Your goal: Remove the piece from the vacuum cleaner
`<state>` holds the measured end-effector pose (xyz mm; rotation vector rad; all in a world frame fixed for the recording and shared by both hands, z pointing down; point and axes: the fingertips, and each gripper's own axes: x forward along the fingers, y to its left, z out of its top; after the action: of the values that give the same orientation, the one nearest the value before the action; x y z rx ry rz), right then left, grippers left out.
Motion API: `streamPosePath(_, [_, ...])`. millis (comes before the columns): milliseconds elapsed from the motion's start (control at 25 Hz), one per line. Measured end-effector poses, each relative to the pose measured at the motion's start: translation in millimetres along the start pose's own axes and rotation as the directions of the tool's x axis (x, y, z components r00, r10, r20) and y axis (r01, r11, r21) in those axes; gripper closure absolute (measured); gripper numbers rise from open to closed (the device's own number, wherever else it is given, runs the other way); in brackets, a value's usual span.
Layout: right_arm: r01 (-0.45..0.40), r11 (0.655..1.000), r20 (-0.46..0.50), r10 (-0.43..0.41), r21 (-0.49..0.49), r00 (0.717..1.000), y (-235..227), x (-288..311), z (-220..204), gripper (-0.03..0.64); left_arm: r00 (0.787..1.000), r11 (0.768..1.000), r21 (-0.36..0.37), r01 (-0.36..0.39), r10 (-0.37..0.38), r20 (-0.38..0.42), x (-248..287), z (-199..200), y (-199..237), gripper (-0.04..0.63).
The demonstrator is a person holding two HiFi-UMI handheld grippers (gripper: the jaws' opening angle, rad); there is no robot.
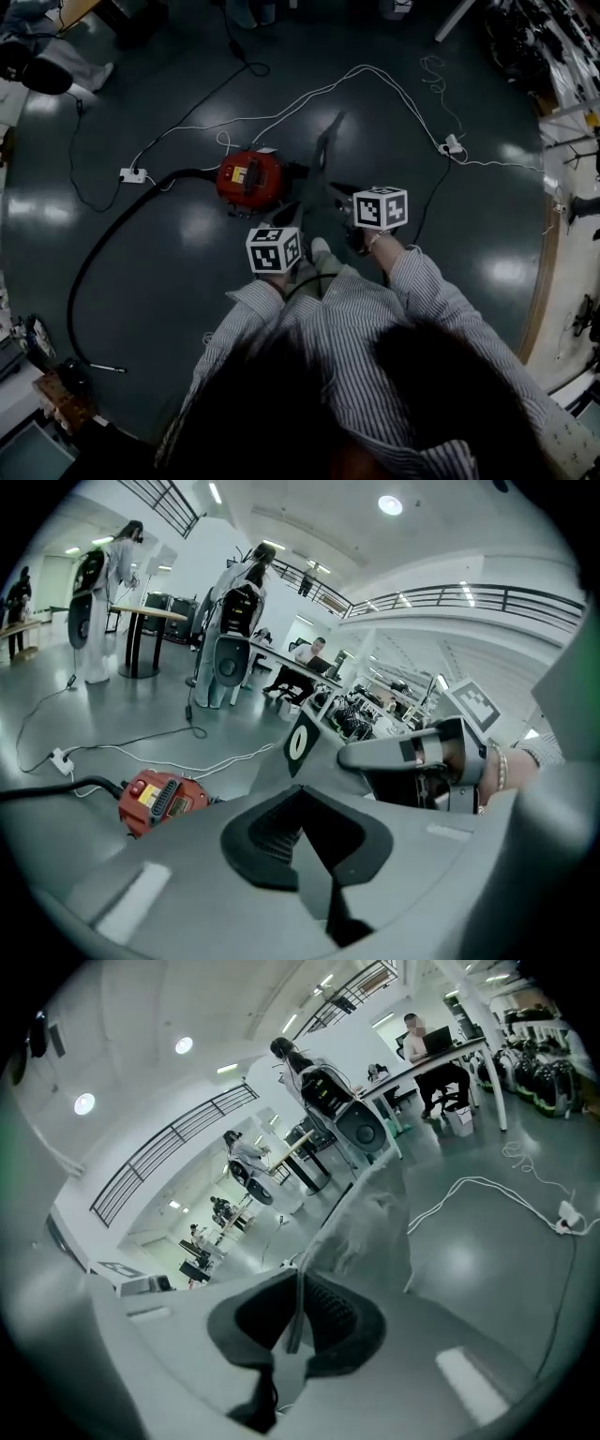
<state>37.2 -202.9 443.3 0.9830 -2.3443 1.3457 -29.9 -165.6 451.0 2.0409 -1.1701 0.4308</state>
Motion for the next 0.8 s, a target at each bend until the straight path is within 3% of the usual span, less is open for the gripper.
streamPosePath(160, [-0.043,0.999,0.037,0.042,0.015,0.998,20.6,-12.1,6.6,0.592,0.999,1.000,0.004,-0.006,0.006,0.033,-11.2,21.3,-6.4,0.589])
streamPosePath(360, [-0.041,0.999,0.063,0.039,0.026,0.997,26.6,-14.3,7.1,0.592,0.999,0.996,0.092,-0.012,0.007,0.046,-11.6,33.6,-13.5,0.589])
streamPosePath(800, [0.004,1.000,0.048,-0.002,-0.027,0.999,33.6,-22.1,-4.2,0.592,0.999,0.996,0.094,0.006,-0.010,0.045,-15.8,34.6,-12.9,0.589])
